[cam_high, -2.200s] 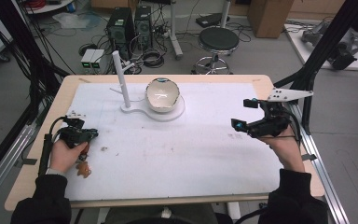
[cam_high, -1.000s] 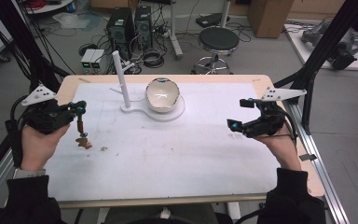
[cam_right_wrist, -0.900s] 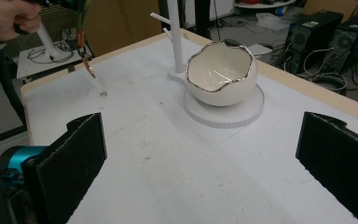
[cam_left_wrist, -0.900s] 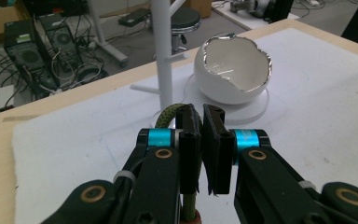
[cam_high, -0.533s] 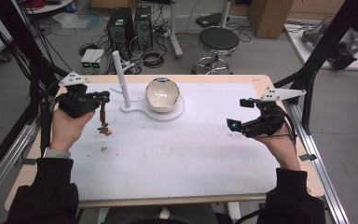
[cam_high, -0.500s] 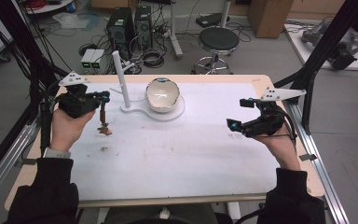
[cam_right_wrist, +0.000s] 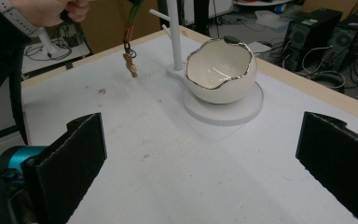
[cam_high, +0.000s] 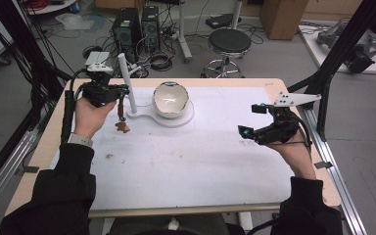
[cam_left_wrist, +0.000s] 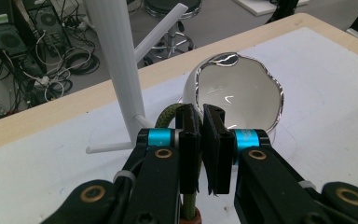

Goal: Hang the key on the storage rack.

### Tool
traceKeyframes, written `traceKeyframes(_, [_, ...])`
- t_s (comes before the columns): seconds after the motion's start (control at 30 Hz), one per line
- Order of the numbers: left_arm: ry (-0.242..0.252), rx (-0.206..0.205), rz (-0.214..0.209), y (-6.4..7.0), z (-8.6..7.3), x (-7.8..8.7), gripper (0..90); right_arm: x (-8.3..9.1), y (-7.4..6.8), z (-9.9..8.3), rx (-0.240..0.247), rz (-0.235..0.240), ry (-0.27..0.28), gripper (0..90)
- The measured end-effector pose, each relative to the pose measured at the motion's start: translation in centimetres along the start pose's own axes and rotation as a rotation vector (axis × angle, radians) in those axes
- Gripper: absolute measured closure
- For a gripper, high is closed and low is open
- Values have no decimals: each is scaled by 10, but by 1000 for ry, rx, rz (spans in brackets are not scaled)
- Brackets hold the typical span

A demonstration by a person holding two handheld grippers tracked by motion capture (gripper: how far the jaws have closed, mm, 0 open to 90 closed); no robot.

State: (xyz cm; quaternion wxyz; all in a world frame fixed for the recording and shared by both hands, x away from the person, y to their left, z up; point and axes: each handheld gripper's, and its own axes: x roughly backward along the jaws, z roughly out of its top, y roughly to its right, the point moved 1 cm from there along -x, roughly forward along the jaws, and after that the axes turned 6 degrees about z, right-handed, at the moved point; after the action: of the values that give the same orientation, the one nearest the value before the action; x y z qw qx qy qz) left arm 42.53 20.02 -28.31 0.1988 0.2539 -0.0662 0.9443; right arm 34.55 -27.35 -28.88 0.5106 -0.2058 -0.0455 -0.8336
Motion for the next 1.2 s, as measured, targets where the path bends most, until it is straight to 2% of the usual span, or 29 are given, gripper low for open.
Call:
traceKeyframes(0.13, [-12, 4, 19, -1, 2, -5, 846, 0, 0, -1, -6, 2, -3, 12])
traceKeyframes(0.2, [-12, 9, 14, -2, 3, -8, 846, -2, -1, -2, -1, 2, -15, 12])
traceKeyframes(0.33, [-30, 9, 38, -2, 3, -16, 846, -4, -3, -2, 2, 5, -29, 12])
traceKeyframes(0.43, [-21, 11, 35, -2, 3, -19, 846, -4, -3, -3, 4, 1, -32, 12])
traceKeyframes(0.67, [-29, 21, 42, -3, 1, -23, 845, -4, -2, -6, -5, 0, -41, 12])
traceKeyframes(1.0, [-35, 9, 54, -3, 0, -27, 843, -3, -2, -6, -4, 2, -39, 12])
traceKeyframes(1.1, [5, 20, 74, -4, 2, -24, 802, -4, -1, -6, -3, -1, -40, 12])
traceKeyframes(1.2, [61, 29, 52, -5, 4, -16, 552, -5, -1, -7, -7, 1, -49, 12])
